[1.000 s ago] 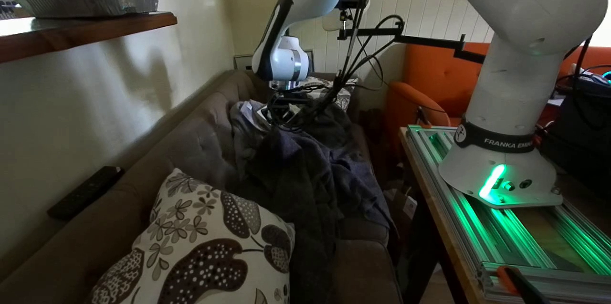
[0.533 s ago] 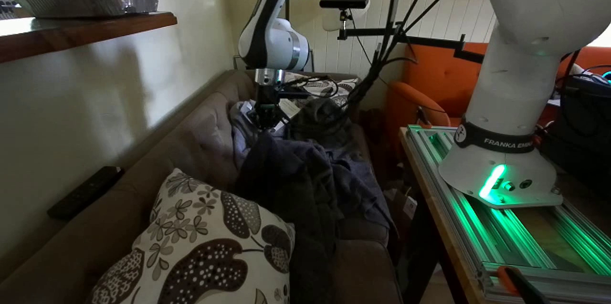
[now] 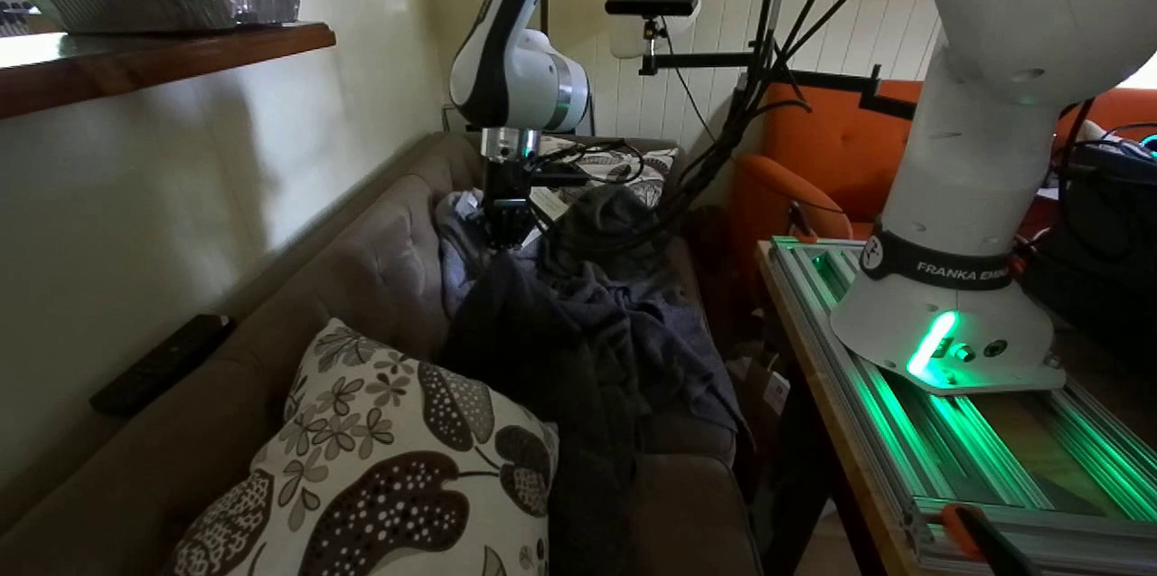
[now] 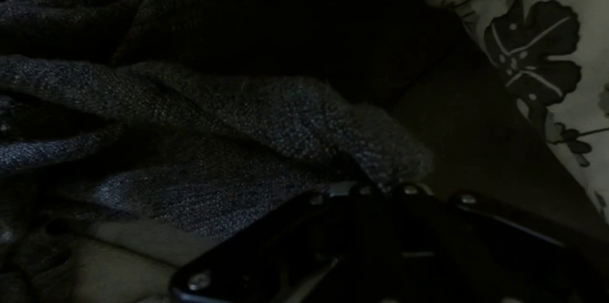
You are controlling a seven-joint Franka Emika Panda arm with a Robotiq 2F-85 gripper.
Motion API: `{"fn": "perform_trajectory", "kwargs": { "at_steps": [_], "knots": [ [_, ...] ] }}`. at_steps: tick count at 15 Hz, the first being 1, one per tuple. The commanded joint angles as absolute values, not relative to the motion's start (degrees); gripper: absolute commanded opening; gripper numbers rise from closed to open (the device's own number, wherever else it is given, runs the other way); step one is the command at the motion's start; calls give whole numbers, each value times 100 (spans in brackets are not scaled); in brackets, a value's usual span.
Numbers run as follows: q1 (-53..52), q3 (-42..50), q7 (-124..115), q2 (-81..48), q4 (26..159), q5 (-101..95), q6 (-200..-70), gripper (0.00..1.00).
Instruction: Move the grey cloth to the left and place it over the white pillow.
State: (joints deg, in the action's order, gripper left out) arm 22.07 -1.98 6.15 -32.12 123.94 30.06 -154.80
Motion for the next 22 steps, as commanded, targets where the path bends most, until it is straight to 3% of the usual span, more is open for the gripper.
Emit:
{"fn": "perform_trajectory", "kwargs": {
  "at_steps": [1,12,15,16,22],
  "knots": [
    [2081,-279,695,-2947,12577,2964,-15632,1],
    [-366,246,-714,-498,13642,-205,-15867,1],
    [-656,-10,-976,146,13733,-1117,-15637,1],
    [-425,-17,-763,-463,13464,-624,-15831,4],
    [-534,-124,-865,13,13653,-908,-15650,4]
  ]
}}
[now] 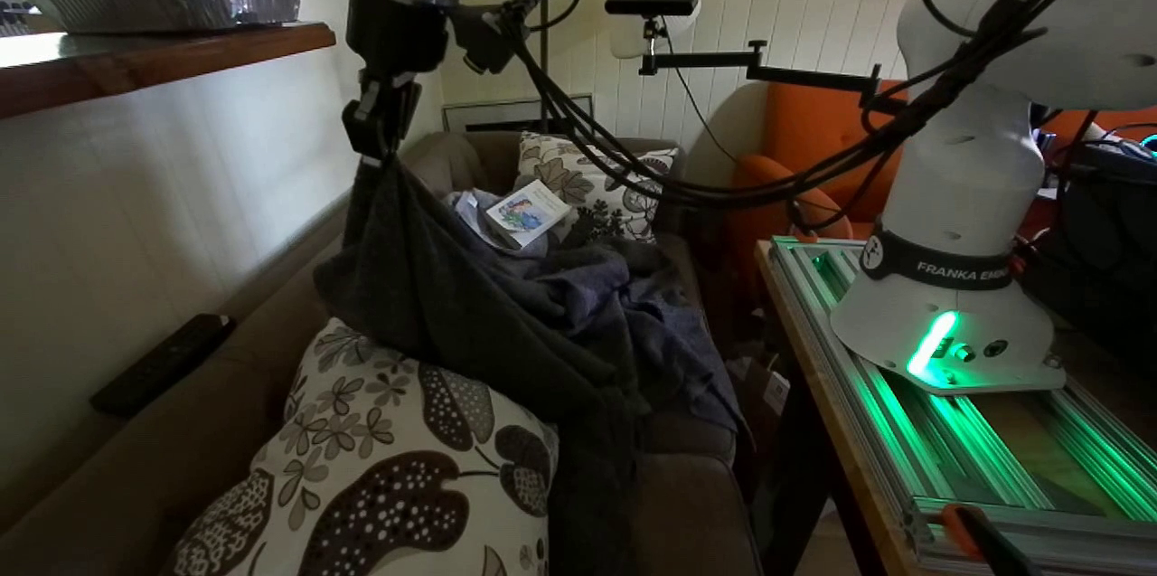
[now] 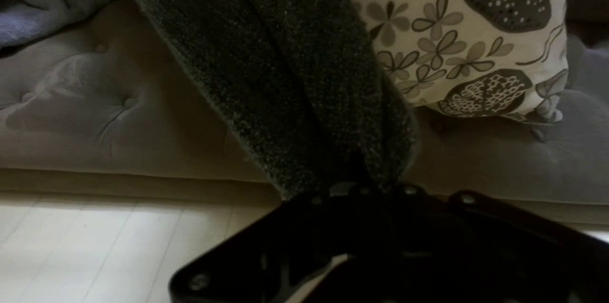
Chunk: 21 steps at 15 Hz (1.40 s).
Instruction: Move the grey cloth to the left and place it over the white pillow.
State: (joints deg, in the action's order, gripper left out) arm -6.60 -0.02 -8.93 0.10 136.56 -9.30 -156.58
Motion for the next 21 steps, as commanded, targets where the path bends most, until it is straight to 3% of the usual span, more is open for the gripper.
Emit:
{"fn": "perform_trajectory", "kwargs": {
  "at_steps": [1,15,21],
  "knots": [
    [-533,-123,-865,13,13653,-908,-15650,1],
    [-1726,-1621,314,-831,9638,-2838,-11891,1],
    [-2337,-1842,1572,-1766,8097,-3299,-11171,1]
  ]
}}
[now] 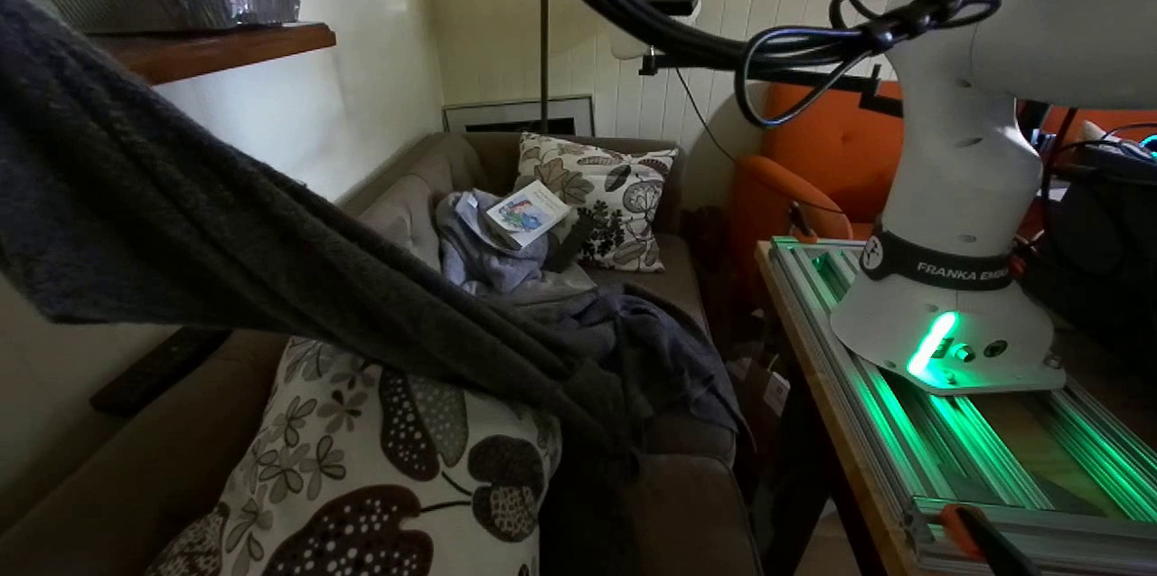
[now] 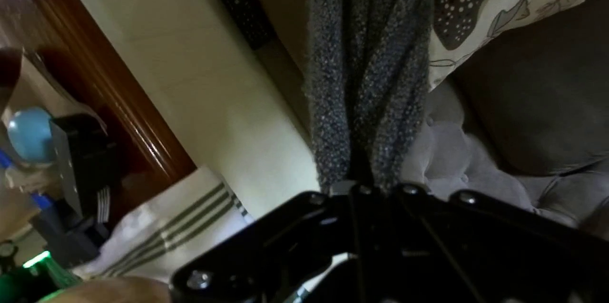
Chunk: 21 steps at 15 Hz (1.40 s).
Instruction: Move the grey cloth to the left and place it over the white pillow.
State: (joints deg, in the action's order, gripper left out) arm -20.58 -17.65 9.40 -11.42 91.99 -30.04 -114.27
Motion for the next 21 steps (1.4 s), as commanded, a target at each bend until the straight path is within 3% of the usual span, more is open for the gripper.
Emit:
{"fn": "perform_trajectory", "kwargs": {
  "at_steps": [1,14,15,16,21],
  "knots": [
    [-2415,-1850,1806,-1918,7868,-3314,-11214,1],
    [-2603,-1953,4804,-3153,6269,-2442,-12307,1],
    [-2593,-1908,4916,-3243,6228,-2372,-12428,29],
    [-2556,-1887,5055,-3311,6202,-2256,-12513,29],
    [-2257,-1911,5104,-3320,6383,-2063,-12439,64]
  ]
}}
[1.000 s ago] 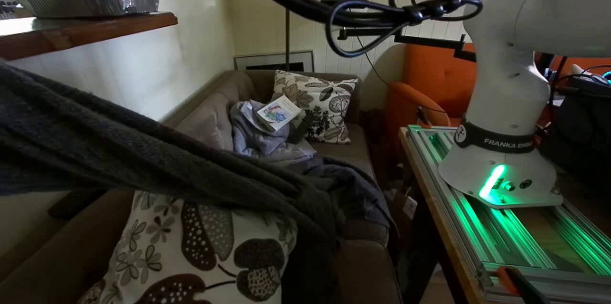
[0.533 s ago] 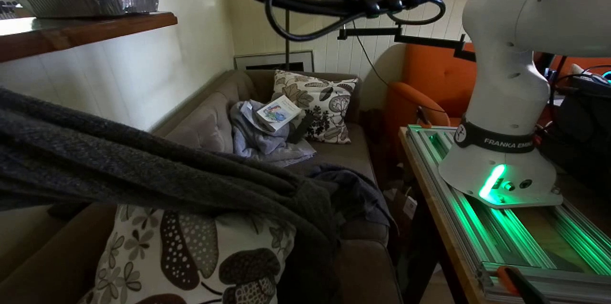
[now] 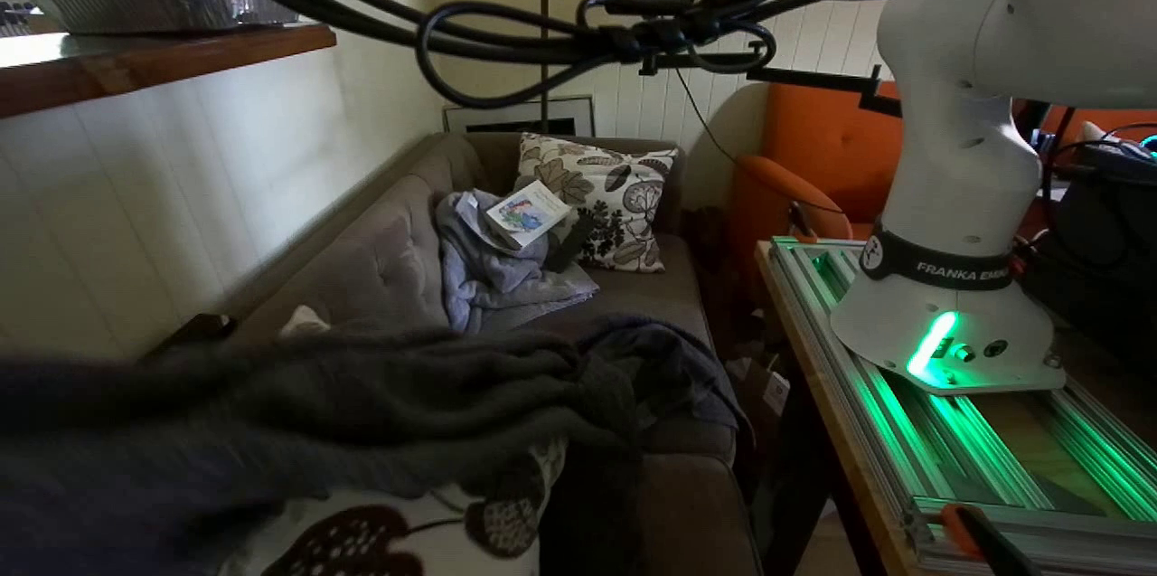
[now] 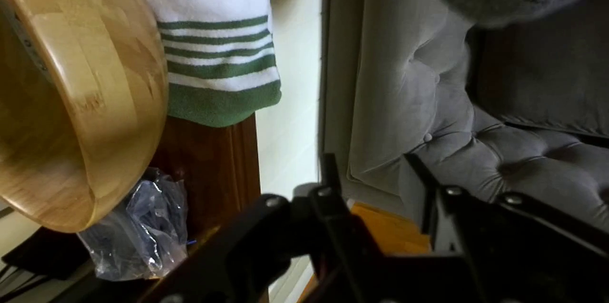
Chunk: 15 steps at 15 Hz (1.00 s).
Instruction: Move the grey cloth to the left and place it over the white pillow.
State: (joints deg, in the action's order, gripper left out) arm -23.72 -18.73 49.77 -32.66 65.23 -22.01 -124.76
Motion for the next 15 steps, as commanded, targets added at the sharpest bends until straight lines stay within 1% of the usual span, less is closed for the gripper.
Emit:
{"fn": "perform_trajectory", "kwargs": {
  "at_steps": [1,5,8,15],
  "knots": [
    [-2212,-1890,5019,-3261,6454,-2061,-12386,70],
    [-2065,-1484,4250,-2815,7100,-2329,-12365,98],
    [-1789,-1160,3546,-2329,8066,-2238,-12519,100],
    [-1239,-762,1675,-1898,10055,-2090,-13158,100]
  ]
}}
